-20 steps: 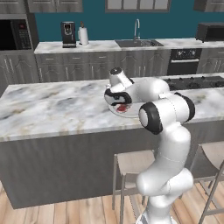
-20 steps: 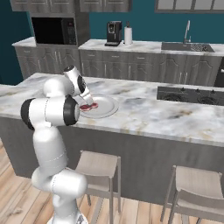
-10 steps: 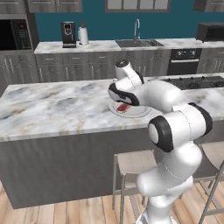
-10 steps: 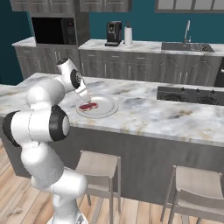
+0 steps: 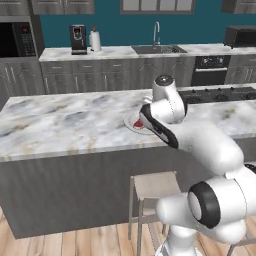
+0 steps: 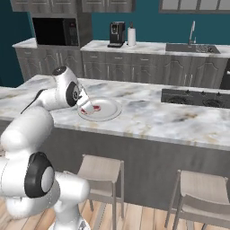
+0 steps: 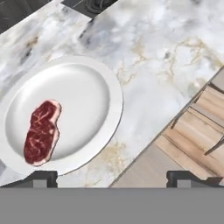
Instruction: Take the cheese, steak, and onion from the fridge and place them on the plate on the dining counter to create an appetizer plate.
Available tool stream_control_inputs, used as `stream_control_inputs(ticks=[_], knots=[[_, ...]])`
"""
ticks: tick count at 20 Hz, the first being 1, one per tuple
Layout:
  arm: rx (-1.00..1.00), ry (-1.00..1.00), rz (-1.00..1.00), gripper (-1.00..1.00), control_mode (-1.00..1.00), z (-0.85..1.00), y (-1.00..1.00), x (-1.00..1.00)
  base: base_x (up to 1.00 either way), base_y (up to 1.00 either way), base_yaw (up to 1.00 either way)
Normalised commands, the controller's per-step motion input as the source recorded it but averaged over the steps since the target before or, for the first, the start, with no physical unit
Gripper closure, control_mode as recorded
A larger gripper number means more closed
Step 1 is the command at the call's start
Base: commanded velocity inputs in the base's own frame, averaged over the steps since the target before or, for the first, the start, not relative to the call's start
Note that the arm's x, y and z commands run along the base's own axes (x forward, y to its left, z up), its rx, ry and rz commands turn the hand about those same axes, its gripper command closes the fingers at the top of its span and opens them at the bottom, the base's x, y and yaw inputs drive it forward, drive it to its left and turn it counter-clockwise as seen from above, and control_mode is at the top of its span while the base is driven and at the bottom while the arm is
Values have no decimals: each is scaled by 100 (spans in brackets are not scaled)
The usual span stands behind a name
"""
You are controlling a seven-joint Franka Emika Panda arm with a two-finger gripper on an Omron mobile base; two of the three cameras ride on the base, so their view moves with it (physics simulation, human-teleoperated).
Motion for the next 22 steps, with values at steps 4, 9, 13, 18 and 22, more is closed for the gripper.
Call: stream_control_inputs(ticks=[4,9,13,18,22], knots=[[-1,0,28,-100,-100,41,-9,-100,0,0,0],[-5,3,36,-100,-100,58,-13,-100,0,0,0],[-10,3,37,-100,-100,46,-3,-100,0,0,0],[-6,-9,22,-100,-100,24,0,-100,0,0,0],[-4,-14,2,-100,-100,36,0,-100,0,0,0]])
